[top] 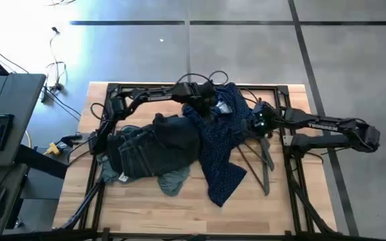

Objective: Hang clothes
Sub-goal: Remove the hanger from the blue polo shirt

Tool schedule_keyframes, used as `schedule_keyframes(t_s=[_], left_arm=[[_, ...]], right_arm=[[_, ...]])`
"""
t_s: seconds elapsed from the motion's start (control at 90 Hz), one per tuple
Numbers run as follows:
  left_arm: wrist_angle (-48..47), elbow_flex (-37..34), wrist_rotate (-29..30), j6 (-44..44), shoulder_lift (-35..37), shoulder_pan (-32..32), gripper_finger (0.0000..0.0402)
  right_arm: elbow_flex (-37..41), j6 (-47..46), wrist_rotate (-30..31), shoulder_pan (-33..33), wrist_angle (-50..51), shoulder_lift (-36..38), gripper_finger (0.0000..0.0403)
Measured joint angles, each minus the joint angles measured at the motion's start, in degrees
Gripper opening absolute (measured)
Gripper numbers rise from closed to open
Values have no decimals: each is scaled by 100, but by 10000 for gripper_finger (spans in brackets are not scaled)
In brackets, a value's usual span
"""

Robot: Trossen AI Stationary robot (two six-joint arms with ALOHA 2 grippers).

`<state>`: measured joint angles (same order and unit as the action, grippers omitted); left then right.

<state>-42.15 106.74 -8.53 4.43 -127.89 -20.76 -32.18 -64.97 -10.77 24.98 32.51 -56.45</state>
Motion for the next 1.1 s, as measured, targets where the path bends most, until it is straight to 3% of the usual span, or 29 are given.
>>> schedule_keyframes(t_s=[0.289, 0.556, 0.7, 0.8, 0.911, 1.1], left_arm=[[1, 7, 2, -175, -359, 20, 0], [58, 9, 100, -312, -455, 83, 0], [1, 3, 119, -383, -453, 90, 0], [-24, -4, 121, -468, -453, 77, 0], [-32, -4, 102, -533, -453, 90, 0], [-227, -17, 188, -621, -406, 101, 0]], right_arm=[[705, 192, 172, 617, -498, -563, 252], [1183, 281, 24, 825, -2686, -1054, 252], [1234, 854, -525, 813, -3913, -1327, 252], [1232, 999, -361, 737, -4107, -1388, 244], [1235, 1137, -116, 718, -4157, -1410, 192], [1233, 1398, -124, 723, -4336, -1385, 29]])
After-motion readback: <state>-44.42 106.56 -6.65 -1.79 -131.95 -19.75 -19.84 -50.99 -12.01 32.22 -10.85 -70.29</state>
